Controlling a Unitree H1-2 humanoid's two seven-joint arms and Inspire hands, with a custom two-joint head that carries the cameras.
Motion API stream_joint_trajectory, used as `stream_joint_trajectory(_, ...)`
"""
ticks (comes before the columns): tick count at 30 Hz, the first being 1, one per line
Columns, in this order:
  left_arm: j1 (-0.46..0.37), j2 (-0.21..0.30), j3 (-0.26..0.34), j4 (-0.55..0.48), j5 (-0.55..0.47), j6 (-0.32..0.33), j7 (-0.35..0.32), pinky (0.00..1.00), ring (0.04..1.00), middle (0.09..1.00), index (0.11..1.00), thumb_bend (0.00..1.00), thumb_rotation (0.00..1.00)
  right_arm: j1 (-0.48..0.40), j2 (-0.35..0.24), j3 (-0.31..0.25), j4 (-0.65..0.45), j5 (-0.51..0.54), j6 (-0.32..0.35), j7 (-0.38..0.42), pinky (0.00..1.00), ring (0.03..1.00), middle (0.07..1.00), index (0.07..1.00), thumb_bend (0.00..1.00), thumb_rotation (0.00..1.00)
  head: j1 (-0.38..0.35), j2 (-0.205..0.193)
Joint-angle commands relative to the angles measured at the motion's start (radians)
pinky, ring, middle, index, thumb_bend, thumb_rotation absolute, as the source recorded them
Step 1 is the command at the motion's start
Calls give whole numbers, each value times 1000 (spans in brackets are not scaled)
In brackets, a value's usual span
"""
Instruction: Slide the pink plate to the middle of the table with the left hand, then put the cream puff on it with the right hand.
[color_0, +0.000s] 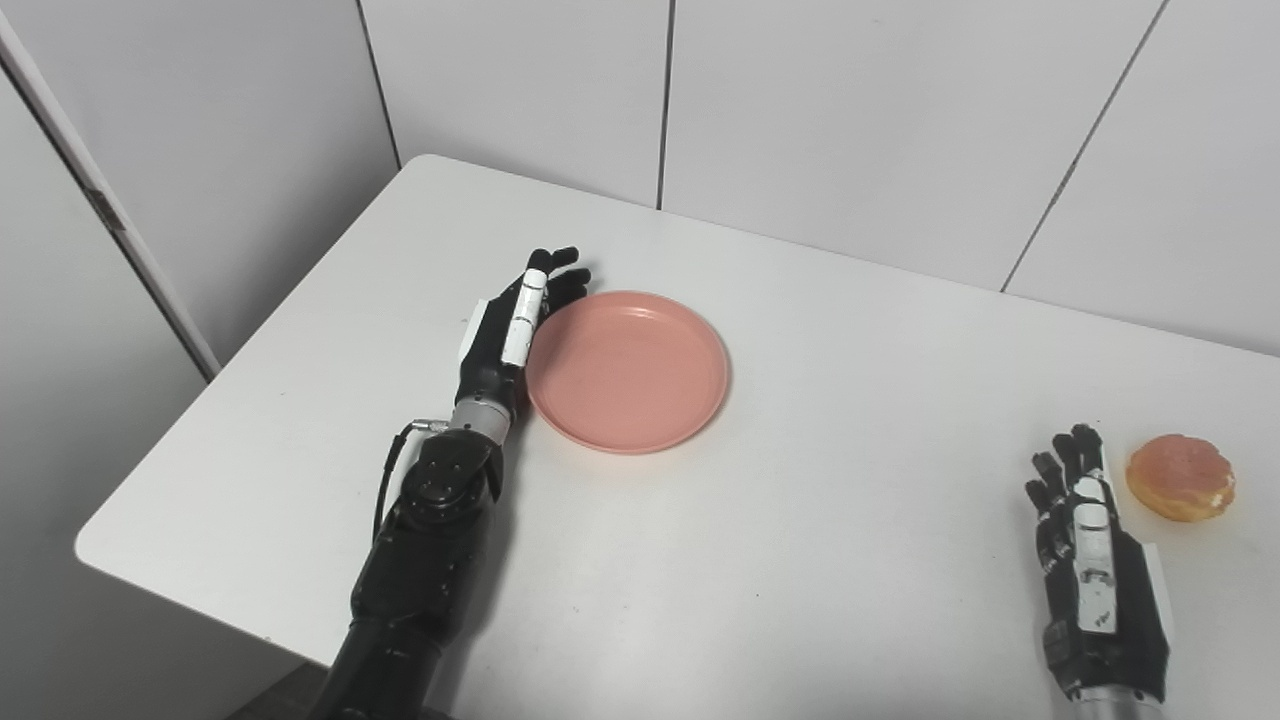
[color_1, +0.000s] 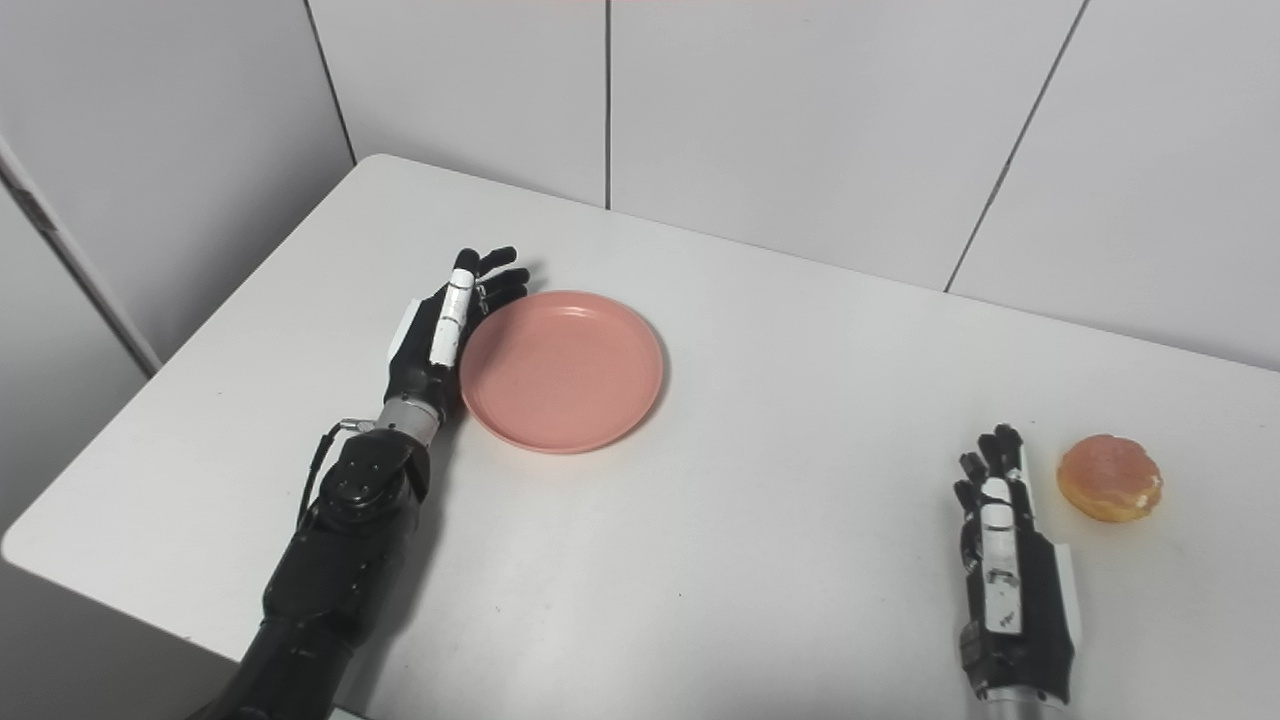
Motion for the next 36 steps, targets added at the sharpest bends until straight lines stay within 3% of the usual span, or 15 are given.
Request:
stream_joint_trajectory(1, 0, -17, -18, -25, -4, 16, -28, 838, 805, 786, 774, 684, 1000, -22, 5, -3, -18, 6, -31, 0, 1000, 984, 997, 990, 573, 881, -10, 1)
stream_joint_trajectory(7, 11, -20, -47, -37, 12, 31, -53, 819, 788, 777, 772, 682, 1000, -28, 16, 1, -12, -10, -29, -12, 1000, 975, 991, 978, 592, 852, -34, 11)
stream_joint_trajectory(13, 26, -21, -62, -71, -4, 48, -77, 823, 793, 771, 767, 681, 1000, -25, 27, 5, -17, -30, -37, -25, 1000, 963, 979, 976, 551, 831, -105, 34)
stream_joint_trajectory(30, 61, -13, -112, -58, -2, -18, -169, 841, 821, 806, 800, 694, 1000, -30, 73, 21, -21, -88, -30, -86, 939, 918, 930, 930, 529, 773, -313, 65)
stream_joint_trajectory(36, 75, -18, -120, -72, -7, -18, -177, 857, 839, 818, 807, 696, 1000, -38, 74, 39, -6, -136, -39, -97, 937, 920, 931, 936, 556, 840, -362, 67)
